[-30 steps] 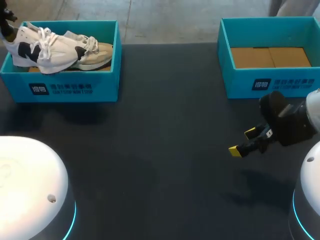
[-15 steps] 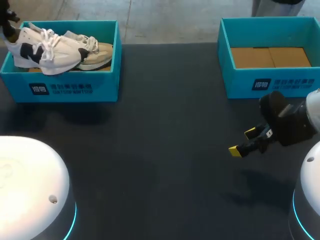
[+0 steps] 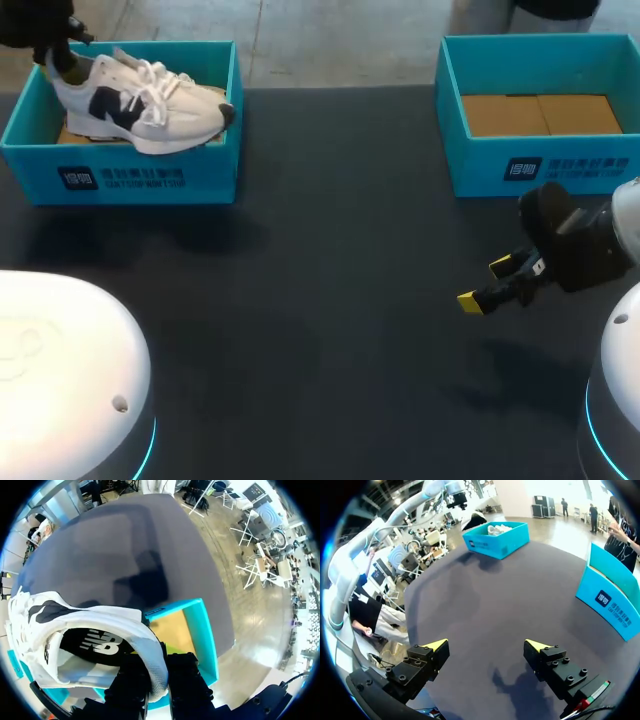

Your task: Take the shoe out of the shoebox, open the shoe tongue, remove and reinsert the insole, then place the shoe into the shoebox

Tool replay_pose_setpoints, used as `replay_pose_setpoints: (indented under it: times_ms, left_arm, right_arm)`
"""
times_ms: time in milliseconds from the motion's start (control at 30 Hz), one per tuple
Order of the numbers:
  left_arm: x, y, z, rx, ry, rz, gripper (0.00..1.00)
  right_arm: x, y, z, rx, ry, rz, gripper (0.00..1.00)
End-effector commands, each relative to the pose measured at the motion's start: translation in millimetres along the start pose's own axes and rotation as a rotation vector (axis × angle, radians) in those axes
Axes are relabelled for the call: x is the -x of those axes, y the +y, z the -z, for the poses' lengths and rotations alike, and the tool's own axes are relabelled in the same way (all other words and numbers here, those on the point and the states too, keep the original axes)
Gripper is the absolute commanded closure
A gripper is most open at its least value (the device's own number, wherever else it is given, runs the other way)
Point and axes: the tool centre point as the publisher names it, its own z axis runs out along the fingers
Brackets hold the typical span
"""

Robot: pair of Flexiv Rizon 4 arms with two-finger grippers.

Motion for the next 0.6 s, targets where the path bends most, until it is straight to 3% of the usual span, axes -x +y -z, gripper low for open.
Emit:
replay_pose_setpoints:
  times_ms: [33,600]
  left_arm:
    - [12.7,-10,10,0.02,0.026,-0.003,1.0]
    - [80.5,-38,20,-0.017,0.048,0.041,1.0]
  right_arm:
    - [-0.7,-1.2,0,0.002,0.0,0.001,0.0]
    - [-0.7,-1.2,0,0.002,0.0,0.001,0.0]
